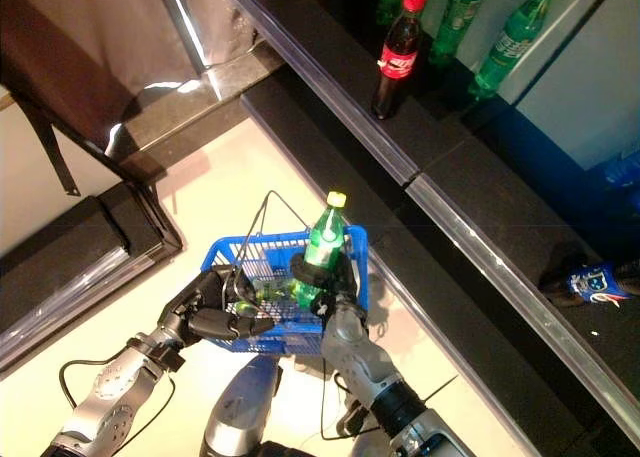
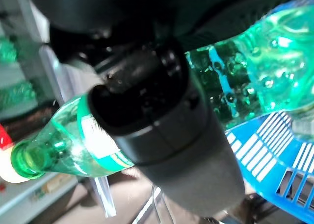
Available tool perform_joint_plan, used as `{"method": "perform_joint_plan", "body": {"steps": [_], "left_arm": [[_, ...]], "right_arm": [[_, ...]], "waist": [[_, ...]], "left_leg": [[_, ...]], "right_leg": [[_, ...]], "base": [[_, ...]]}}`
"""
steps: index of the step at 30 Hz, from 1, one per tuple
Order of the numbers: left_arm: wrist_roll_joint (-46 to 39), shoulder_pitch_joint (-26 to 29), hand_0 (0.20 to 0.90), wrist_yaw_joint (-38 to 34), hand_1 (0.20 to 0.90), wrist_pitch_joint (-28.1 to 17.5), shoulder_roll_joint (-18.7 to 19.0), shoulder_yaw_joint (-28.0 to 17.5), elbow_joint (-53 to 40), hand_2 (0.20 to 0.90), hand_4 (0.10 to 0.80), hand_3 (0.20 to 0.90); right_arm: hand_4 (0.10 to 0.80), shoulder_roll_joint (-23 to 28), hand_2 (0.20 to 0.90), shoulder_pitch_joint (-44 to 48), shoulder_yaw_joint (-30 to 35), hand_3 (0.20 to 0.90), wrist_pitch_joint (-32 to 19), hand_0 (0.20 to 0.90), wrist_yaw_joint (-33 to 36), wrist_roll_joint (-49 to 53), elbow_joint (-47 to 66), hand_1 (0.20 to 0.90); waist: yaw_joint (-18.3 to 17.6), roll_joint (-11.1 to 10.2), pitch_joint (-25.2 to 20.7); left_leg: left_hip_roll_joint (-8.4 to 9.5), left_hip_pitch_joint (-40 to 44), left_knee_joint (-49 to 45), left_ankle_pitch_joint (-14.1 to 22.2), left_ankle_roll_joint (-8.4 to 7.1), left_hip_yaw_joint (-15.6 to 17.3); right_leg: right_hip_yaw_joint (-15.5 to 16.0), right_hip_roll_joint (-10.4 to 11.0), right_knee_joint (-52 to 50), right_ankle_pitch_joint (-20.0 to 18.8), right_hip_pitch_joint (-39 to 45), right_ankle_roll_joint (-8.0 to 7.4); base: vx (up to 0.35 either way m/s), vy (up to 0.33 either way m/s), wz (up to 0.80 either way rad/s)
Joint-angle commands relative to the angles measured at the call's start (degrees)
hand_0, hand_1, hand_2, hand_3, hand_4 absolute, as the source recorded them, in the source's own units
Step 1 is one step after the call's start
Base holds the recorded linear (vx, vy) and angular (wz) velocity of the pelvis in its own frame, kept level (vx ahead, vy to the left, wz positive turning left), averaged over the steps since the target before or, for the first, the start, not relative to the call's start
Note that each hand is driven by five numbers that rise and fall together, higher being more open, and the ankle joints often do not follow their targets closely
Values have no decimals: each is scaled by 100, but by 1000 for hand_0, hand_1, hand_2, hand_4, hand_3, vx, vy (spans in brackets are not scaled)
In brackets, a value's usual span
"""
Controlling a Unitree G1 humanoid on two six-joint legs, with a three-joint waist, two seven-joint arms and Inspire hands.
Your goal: Pick up the drink and place into the basket.
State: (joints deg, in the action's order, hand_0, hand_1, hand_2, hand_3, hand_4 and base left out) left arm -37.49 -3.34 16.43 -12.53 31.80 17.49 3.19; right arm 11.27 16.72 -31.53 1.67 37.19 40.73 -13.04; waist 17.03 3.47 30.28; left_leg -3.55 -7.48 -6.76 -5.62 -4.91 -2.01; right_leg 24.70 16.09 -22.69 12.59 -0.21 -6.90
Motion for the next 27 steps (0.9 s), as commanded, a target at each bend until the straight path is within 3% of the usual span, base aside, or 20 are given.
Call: {"method": "perform_joint_plan", "body": {"steps": [1,15,18,20,27], "left_arm": [[-587,400,300,277,300,-1395,-374,66,-1917,300,100,200],[-896,665,300,785,300,-1166,-398,207,-1988,300,100,200],[-1187,736,300,1326,300,-972,-341,225,-2043,300,100,200],[-1225,728,300,1432,300,-973,-327,222,-2070,300,100,200],[-1494,885,300,1738,300,-754,-254,237,-2373,300,100,200]], "right_arm": [[100,-530,300,466,-183,200,-892,300,-44,-90,526,300],[100,-777,300,655,-354,200,-393,300,-1048,2031,-321,300],[100,-864,300,846,-170,200,-428,300,-1452,3550,-871,300],[100,-873,300,905,-124,200,-423,300,-1516,3704,-995,300],[100,-897,300,1179,125,200,252,300,-1934,4722,-1801,300]], "waist": [[-130,3,-960],[50,28,-892],[203,27,-928],[233,10,-931],[394,22,-927]], "left_leg": [[59,-67,-403,245,27,-148],[158,-128,-426,208,27,-290],[203,-108,-435,216,42,-409],[196,-46,-452,351,12,-425],[258,-79,-470,374,36,-550]], "right_leg": [[-88,-378,824,-759,179,511],[68,-352,794,-770,167,551],[188,-351,778,-781,228,550],[129,-365,740,-651,274,510],[223,-367,724,-672,293,494]], "base": [[-40,4,-2],[-1,-4,0],[72,-33,15],[118,-56,28],[48,-16,12]]}}
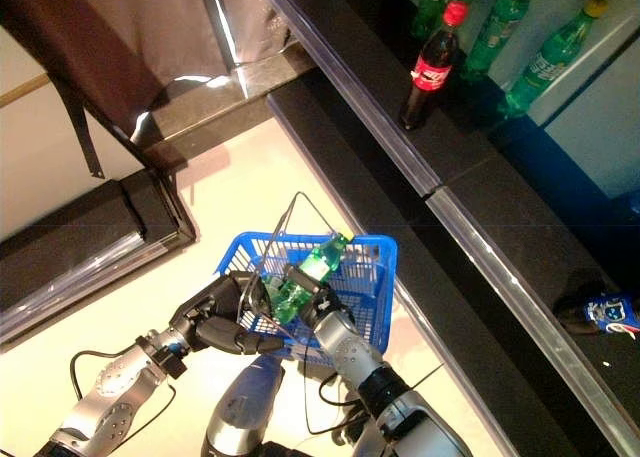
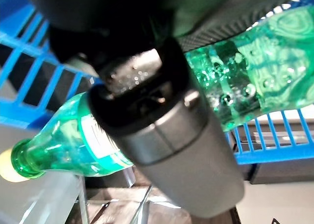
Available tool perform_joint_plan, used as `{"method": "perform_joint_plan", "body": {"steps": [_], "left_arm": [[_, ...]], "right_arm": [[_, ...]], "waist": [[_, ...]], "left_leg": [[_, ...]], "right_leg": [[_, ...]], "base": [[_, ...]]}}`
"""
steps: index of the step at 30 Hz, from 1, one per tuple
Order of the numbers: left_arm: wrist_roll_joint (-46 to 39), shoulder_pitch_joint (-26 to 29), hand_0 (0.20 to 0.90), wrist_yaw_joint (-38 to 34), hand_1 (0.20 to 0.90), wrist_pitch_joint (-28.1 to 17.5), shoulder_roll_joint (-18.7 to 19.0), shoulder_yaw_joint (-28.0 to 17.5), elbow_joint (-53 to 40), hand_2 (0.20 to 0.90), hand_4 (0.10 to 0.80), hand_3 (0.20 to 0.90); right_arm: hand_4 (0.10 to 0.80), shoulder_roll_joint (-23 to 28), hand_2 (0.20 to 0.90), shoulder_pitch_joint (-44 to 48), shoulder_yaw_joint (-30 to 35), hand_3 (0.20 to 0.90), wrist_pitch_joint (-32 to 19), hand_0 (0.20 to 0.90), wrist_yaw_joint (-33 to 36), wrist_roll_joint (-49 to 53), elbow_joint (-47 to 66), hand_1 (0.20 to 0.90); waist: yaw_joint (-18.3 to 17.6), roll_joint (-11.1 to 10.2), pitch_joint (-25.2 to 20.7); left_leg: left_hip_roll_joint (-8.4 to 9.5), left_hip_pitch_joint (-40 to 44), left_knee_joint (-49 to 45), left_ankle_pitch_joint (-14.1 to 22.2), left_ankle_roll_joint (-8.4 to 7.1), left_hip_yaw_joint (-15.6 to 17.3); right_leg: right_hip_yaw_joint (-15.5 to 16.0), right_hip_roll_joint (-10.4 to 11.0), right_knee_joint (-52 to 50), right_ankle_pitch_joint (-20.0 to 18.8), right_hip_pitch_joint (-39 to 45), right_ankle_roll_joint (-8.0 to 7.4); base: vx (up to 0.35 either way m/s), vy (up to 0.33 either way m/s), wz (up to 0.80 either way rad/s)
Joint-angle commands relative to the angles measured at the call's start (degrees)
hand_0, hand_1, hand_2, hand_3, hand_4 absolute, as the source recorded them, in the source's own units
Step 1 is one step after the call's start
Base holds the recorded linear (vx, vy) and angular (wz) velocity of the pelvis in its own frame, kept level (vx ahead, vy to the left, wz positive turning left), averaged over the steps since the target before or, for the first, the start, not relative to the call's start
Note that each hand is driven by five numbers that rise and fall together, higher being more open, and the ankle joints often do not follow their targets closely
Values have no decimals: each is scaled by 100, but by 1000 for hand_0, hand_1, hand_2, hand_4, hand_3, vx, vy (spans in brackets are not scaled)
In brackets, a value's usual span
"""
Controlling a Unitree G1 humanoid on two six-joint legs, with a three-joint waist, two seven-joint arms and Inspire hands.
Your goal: Pick up the drink and place into the basket.
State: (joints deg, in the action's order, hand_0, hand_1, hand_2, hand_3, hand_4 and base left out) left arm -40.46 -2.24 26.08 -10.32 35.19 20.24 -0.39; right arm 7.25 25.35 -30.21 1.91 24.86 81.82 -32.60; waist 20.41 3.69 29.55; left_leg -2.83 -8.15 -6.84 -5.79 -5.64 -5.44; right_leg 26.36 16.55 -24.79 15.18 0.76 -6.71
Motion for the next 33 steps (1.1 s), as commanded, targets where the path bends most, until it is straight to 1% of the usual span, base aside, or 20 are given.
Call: {"method": "perform_joint_plan", "body": {"steps": [1,2,4,5,7,8,10,11,16,21,24,25,26,27,32,33], "left_arm": [[-1222,791,300,771,300,-935,-565,-44,-2022,300,100,200],[-1222,791,300,771,300,-935,-565,-44,-2022,300,100,200],[-1254,787,300,793,300,-889,-522,-54,-2023,300,100,200],[-1283,774,300,824,300,-877,-502,-65,-2023,300,100,200],[-1338,743,300,862,300,-878,-475,-74,-2058,300,100,200],[-1340,740,300,862,300,-884,-469,-66,-2065,300,100,200],[-1330,743,300,863,300,-914,-452,-20,-2067,300,100,200],[-1333,748,300,858,300,-921,-437,-11,-2069,300,100,200],[-1398,759,300,881,300,-972,-396,32,-2065,300,100,200],[-1421,757,300,853,300,-913,-370,40,-2109,300,100,200],[-1430,779,300,819,300,-909,-340,60,-2118,300,100,200],[-1423,786,300,805,300,-904,-342,64,-2119,300,100,200],[-1433,790,300,800,300,-900,-336,62,-2108,300,100,200],[-1440,794,300,802,300,-900,-334,59,-2093,300,100,200],[-1431,845,300,771,300,-854,-351,77,-2069,300,100,200],[-1438,853,300,748,300,-850,-342,94,-2078,300,100,200]], "right_arm": [[100,-488,300,344,33,200,348,300,-771,911,23,300],[100,-488,300,344,33,200,348,300,-771,911,23,300],[100,-502,300,394,144,200,593,300,-855,1311,-243,300],[100,-520,300,391,217,200,792,300,-885,1687,-381,300],[100,-539,300,382,338,200,1112,300,-705,2104,-574,300],[100,-537,300,385,356,200,1190,300,-662,2167,-592,300],[100,-552,300,433,410,200,1579,300,-495,2435,-733,300],[100,-550,300,463,418,200,1655,300,-478,2494,-774,300],[100,-507,300,568,489,200,1815,300,-298,2694,-1005,300],[100,-463,300,679,707,200,2012,300,-132,2922,-1366,300],[100,-423,300,775,863,200,2029,300,66,2992,-1618,300],[317,-411,486,807,927,417,2065,486,73,2968,-1725,486],[490,-388,634,839,1008,590,2091,634,113,2924,-1856,634],[800,-368,900,855,1075,900,2131,900,174,2856,-1964,900],[800,-293,900,977,1288,900,2203,900,251,2468,-2384,900],[800,-259,900,978,1307,900,2211,900,172,2362,-2470,900]], "waist": [[73,1,-844],[73,1,-844],[104,8,-841],[117,15,-844],[132,40,-829],[135,44,-825],[148,61,-813],[156,63,-811],[177,82,-800],[206,112,-782],[211,125,-769],[214,129,-771],[213,136,-772],[211,146,-768],[207,178,-746],[199,185,-735]], "left_leg": [[191,-18,-470,390,111,-217],[191,-18,-470,390,111,-217],[197,-19,-473,392,118,-233],[202,-23,-472,391,126,-241],[218,-44,-464,385,143,-246],[219,-48,-465,386,145,-245],[221,-49,-453,384,150,-254],[223,-47,-449,382,152,-258],[235,-49,-450,376,157,-272],[266,-67,-474,382,168,-290],[276,-82,-488,387,183,-295],[279,-80,-484,387,184,-294],[283,-77,-486,391,188,-292],[287,-74,-488,394,192,-294],[300,-81,-503,406,208,-283],[300,-80,-510,411,213,-268]], "right_leg": [[67,-408,924,-938,196,470],[67,-408,924,-938,196,470],[86,-401,914,-944,200,463],[92,-397,906,-947,193,458],[92,-396,901,-956,171,449],[92,-395,900,-958,166,448],[102,-386,897,-968,160,439],[107,-384,896,-969,160,439],[126,-366,864,-968,145,437],[149,-340,829,-971,134,429],[156,-315,780,-974,98,417],[161,-313,778,-973,98,416],[163,-308,768,-971,97,414],[163,-300,748,-967,88,413],[162,-260,691,-967,52,399],[157,-247,666,-965,40,395]], "base": [[0,0,0],[34,-10,0],[21,-3,1],[0,0,0],[0,0,0],[0,0,0],[0,0,0],[0,0,0],[0,0,0],[21,1,6],[7,-2,3],[0,0,0],[26,2,5],[33,6,4],[6,1,1],[0,0,0]]}}
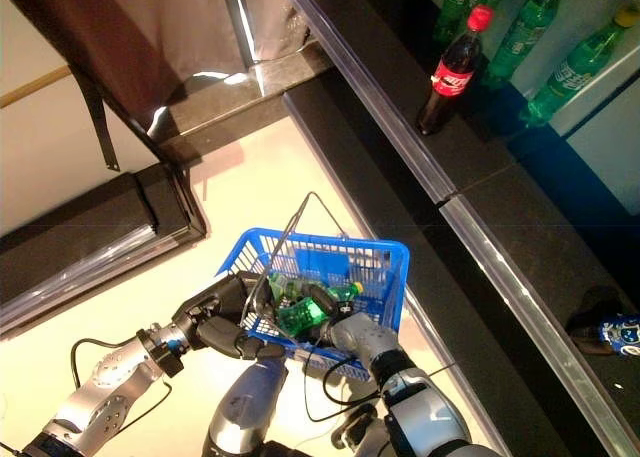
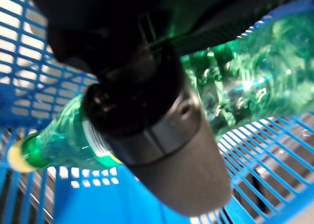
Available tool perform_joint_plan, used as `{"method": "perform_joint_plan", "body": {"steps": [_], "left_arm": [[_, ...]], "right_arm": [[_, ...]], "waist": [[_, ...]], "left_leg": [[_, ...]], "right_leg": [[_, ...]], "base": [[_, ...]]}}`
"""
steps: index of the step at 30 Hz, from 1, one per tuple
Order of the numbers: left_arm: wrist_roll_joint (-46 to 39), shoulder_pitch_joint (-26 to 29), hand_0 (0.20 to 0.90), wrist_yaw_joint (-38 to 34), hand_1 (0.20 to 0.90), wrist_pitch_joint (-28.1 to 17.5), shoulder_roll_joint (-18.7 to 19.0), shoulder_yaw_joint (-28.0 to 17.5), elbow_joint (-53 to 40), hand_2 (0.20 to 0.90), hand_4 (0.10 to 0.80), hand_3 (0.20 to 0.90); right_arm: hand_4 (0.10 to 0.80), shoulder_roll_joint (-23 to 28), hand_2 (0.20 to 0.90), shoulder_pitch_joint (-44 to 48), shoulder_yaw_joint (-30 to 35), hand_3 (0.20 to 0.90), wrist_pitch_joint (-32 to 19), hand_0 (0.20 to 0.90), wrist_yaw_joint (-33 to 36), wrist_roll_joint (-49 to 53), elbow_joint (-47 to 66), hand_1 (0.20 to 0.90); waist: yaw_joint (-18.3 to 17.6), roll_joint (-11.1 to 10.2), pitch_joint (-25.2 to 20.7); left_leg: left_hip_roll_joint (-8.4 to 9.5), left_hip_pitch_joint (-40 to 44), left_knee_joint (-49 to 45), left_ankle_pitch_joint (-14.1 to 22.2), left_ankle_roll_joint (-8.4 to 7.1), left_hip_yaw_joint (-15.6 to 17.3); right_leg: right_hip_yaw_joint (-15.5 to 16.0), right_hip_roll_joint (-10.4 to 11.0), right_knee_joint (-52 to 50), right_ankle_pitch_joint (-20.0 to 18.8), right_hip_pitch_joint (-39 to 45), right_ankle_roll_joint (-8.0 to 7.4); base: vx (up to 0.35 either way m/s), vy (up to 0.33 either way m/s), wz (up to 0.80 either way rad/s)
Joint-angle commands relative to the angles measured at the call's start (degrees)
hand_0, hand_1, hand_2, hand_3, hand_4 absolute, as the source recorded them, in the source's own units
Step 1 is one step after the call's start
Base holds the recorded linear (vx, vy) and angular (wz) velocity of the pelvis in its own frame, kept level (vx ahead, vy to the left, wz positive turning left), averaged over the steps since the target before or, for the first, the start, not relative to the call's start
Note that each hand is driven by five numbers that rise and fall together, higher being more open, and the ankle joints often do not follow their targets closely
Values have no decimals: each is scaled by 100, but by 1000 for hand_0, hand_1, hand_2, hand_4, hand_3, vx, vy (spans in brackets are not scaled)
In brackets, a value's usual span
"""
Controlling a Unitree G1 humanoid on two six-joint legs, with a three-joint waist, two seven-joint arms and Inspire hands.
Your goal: Pick up the drink and place into the basket.
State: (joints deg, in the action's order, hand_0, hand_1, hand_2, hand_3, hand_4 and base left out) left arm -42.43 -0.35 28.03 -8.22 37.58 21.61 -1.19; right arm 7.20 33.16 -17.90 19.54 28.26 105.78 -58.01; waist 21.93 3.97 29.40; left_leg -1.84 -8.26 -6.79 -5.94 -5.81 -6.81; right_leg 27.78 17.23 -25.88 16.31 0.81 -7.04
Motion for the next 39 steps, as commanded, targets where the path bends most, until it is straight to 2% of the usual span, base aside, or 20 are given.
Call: {"method": "perform_joint_plan", "body": {"steps": [1,6,12,14,19,20,21,23,26,30,35,39], "left_arm": [[-1255,665,300,540,300,-1054,-574,-38,-2004,300,100,200],[-1371,607,300,341,300,-732,-634,-37,-1942,300,100,200],[-1257,478,300,239,300,-775,-662,-15,-1677,300,100,200],[-1189,346,300,241,300,-876,-715,-64,-1610,300,100,200],[-1136,298,300,219,300,-917,-730,-57,-1604,300,100,200],[-1028,232,300,191,300,-964,-751,-60,-1575,300,100,200],[-837,129,300,88,300,-1117,-759,-76,-1466,300,100,200],[-705,-17,300,-76,300,-1268,-767,-128,-1364,300,100,200],[-593,-175,300,-233,300,-1426,-801,-198,-1231,300,100,200],[-434,-328,300,-387,300,-1537,-798,-283,-1071,300,100,200],[-389,-452,300,-601,300,-1555,-733,-389,-883,300,100,200],[-302,-552,300,-766,300,-1573,-753,-448,-735,300,100,200]], "right_arm": [[800,-231,900,198,98,900,450,900,-219,-105,14,900],[800,-95,900,187,138,900,395,900,-541,-586,16,900],[800,76,900,63,-12,900,295,900,-892,-1062,421,900],[800,194,900,-207,-191,900,140,900,-948,-1380,936,900],[800,246,900,-293,-248,900,99,900,-1006,-1464,1094,900],[800,337,900,-418,-320,900,108,900,-1070,-1636,1383,900],[800,602,900,-693,-569,900,65,900,-1152,-1933,2266,900],[800,841,900,-1103,-761,900,-65,900,-1317,-2192,3159,900],[800,1107,900,-1602,-811,900,-149,900,-1712,-2790,4079,900],[800,1541,900,-2065,-791,900,-274,900,-2225,-3390,4964,900],[800,2071,900,-2419,-680,900,-420,900,-2527,-3859,5927,900],[800,2278,900,-2596,-570,900,-493,900,-2728,-4028,6379,900]], "waist": [[43,159,-714],[11,151,-699],[-78,106,-672],[-169,68,-657],[-199,50,-658],[-245,12,-644],[-377,-35,-631],[-500,-104,-634],[-637,-180,-603],[-766,-286,-618],[-911,-429,-644],[-996,-516,-668]], "left_leg": [[201,-72,-528,433,230,-125],[183,-52,-521,434,229,-81],[147,-34,-523,437,232,-12],[99,-32,-495,427,241,70],[80,-28,-492,427,240,98],[46,-20,-495,431,248,130],[-19,-85,-499,280,285,223],[-70,-67,-489,269,285,302],[-118,-73,-482,265,309,380],[-163,-68,-477,256,318,469],[-237,-29,-479,254,316,582],[-282,34,-449,259,318,673]], "right_leg": [[11,-308,761,-1078,26,423],[0,-308,759,-1093,26,410],[-41,-300,727,-1099,-16,396],[-87,-317,734,-1106,-63,398],[-108,-323,740,-1110,-71,396],[-141,-336,744,-1110,-80,400],[-130,-353,773,-1251,-154,457],[-187,-377,779,-1249,-172,456],[-257,-391,770,-1247,-229,443],[-333,-423,791,-1260,-259,421],[-430,-463,787,-1277,-284,379],[-518,-510,840,-1291,-259,352]], "base": [[0,0,0],[0,0,0],[0,0,0],[0,0,0],[0,-3,-3],[-74,8,-19],[-69,11,-30],[-29,17,-20],[-25,-1,-19],[-18,-12,-14],[-4,-21,-11],[4,-22,-10]]}}
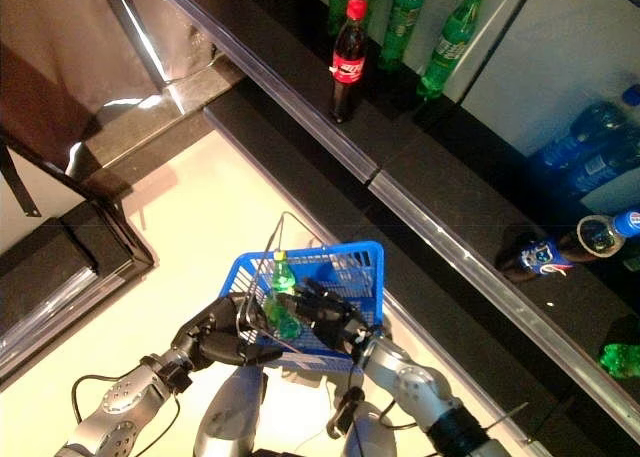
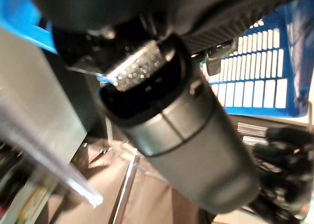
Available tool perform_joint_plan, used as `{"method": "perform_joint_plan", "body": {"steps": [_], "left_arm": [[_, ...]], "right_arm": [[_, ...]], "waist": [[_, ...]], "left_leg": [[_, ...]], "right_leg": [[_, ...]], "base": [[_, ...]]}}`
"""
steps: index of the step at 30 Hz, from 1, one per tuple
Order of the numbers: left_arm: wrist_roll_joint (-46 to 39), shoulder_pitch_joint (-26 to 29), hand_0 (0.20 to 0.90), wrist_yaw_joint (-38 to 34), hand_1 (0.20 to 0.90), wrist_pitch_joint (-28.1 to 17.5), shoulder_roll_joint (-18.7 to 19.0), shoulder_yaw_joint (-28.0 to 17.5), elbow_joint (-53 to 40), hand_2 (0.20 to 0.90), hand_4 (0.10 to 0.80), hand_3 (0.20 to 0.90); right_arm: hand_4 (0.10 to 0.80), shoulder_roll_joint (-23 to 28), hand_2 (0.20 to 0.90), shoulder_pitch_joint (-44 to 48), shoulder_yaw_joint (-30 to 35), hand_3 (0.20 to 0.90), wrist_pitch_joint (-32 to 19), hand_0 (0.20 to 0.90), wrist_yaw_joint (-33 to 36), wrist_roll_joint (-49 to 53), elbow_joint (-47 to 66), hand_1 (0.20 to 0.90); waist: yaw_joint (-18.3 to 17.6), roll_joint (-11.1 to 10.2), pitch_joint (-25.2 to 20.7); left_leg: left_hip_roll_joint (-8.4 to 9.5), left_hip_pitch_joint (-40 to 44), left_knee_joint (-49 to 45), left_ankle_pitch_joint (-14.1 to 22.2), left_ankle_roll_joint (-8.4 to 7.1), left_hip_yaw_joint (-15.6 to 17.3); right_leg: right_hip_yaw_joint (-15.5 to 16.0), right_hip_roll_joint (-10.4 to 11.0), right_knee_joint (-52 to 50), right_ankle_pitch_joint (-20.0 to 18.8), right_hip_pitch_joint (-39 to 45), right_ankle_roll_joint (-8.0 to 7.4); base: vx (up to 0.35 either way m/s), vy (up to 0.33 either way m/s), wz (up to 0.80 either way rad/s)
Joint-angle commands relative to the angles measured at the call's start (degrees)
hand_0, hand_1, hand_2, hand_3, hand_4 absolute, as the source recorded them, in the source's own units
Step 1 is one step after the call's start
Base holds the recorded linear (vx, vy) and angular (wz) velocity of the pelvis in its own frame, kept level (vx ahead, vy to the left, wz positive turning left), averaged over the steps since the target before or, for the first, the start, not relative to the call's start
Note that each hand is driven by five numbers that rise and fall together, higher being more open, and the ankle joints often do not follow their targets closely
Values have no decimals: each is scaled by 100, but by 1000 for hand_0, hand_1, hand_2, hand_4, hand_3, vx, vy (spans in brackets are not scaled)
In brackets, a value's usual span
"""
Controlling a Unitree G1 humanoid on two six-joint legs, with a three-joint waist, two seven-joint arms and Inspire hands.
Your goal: Pick up the drink and place into the basket.
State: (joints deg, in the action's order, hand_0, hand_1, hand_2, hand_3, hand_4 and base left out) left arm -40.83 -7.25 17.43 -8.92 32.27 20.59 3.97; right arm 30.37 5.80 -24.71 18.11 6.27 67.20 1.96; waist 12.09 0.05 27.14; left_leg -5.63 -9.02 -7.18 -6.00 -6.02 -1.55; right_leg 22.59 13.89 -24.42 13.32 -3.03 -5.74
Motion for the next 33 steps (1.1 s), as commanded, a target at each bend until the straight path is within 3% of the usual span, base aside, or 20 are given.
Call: {"method": "perform_joint_plan", "body": {"steps": [1,18,23,24,33], "left_arm": [[-414,96,300,209,300,-1507,-219,-373,-1152,300,100,200],[175,-255,300,-672,300,-1616,-361,-618,55,300,100,200],[544,-292,300,-1109,300,-1666,-482,-607,591,300,100,200],[778,-386,300,-1371,300,-1717,-619,-662,1143,300,100,200],[796,-402,300,-1759,300,-1587,-1018,-915,2468,300,100,200]], "right_arm": [[800,48,900,66,191,900,-401,900,-694,-163,543,900],[800,595,900,-453,683,900,-722,900,-1959,-620,1570,900],[800,522,900,-526,772,900,-898,900,-1983,-596,1585,900],[800,407,900,-684,948,900,-944,900,-2170,-584,1531,900],[800,107,900,-1151,1304,900,-838,900,-2298,-1042,1160,900]], "waist": [[-46,-167,-457],[-366,-367,-770],[-447,-372,-869],[-543,-364,-996],[-897,-388,-1360]], "left_leg": [[75,150,-390,266,343,181],[-73,445,-245,321,305,482],[-89,520,-194,336,299,550],[-120,609,-128,365,292,649],[-223,861,57,412,238,982]], "right_leg": [[-37,-200,724,-1000,146,211],[-409,-326,984,-1062,260,87],[-504,-325,1053,-1081,283,55],[-578,-312,1166,-1094,331,20],[-856,-291,1448,-1178,410,-76]], "base": [[6,-31,-14],[-3,-9,-13],[-12,15,-17],[-15,58,-23],[8,24,-22]]}}
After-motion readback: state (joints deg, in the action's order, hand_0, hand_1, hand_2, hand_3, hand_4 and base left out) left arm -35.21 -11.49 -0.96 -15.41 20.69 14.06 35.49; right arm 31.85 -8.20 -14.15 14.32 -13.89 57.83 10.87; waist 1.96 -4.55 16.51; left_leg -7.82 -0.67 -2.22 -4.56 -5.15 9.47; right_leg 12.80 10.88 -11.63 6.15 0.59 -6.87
